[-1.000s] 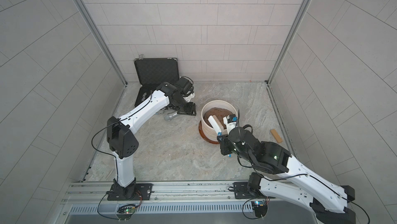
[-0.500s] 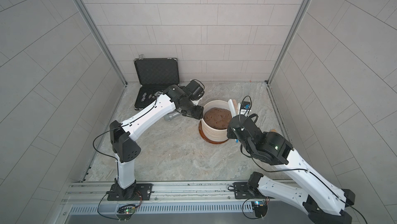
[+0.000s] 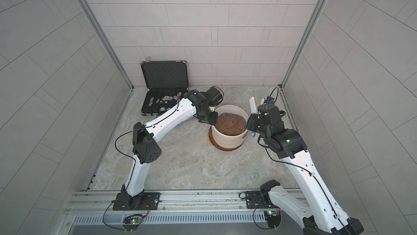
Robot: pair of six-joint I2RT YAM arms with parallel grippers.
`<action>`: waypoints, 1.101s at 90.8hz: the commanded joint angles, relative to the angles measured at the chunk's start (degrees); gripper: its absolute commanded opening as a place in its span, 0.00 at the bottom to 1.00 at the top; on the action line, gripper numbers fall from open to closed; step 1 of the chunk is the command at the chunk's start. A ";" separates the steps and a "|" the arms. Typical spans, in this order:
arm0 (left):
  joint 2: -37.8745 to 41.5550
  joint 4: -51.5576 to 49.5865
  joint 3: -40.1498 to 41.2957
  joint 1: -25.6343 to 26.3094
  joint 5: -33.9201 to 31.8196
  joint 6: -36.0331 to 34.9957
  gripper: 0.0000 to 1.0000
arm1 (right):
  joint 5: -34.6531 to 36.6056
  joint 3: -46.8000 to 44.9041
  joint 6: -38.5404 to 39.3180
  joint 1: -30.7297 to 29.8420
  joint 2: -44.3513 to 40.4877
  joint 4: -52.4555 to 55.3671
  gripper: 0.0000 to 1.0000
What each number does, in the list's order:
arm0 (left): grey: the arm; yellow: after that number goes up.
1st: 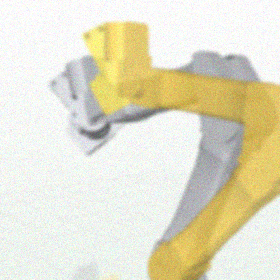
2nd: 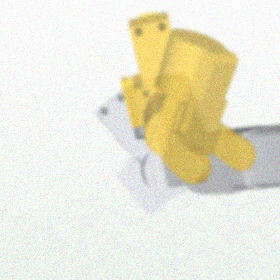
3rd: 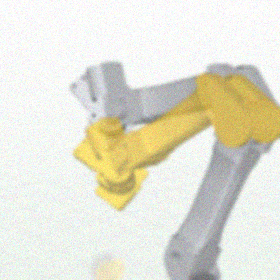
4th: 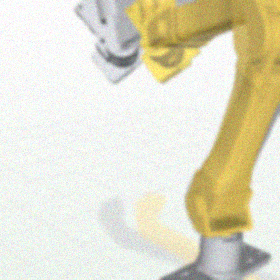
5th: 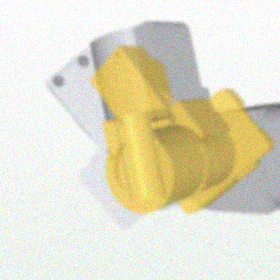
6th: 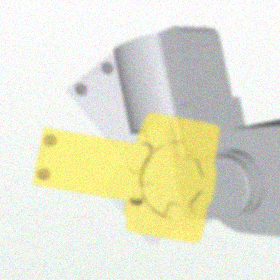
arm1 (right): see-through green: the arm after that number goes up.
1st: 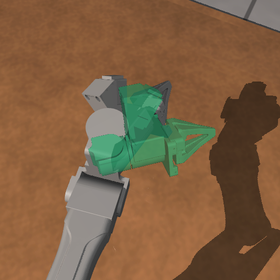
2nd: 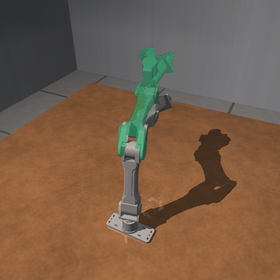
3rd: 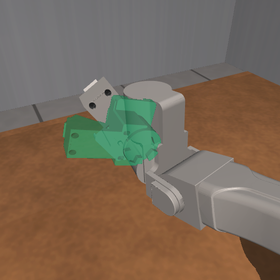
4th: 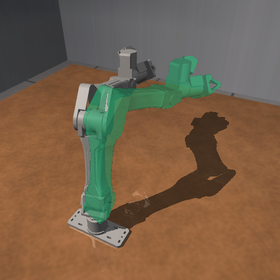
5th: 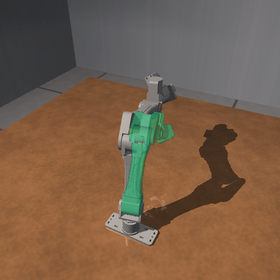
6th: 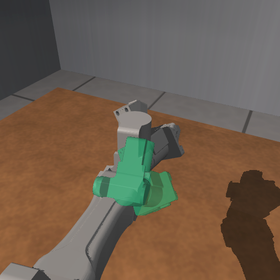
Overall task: Scrub the dried mud off the ceramic pot
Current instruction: Rotate the pot on the tray.
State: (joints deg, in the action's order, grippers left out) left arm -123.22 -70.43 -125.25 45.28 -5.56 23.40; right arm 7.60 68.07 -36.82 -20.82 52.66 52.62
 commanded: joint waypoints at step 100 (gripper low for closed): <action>-13.65 -2.16 -17.04 -2.81 15.75 -37.01 0.00 | -7.30 -2.15 2.36 2.10 -2.52 -2.73 0.00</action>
State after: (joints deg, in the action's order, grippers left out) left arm -133.53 -68.14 -140.86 43.07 2.68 -1.93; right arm 0.16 65.87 -35.31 -19.09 51.05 49.45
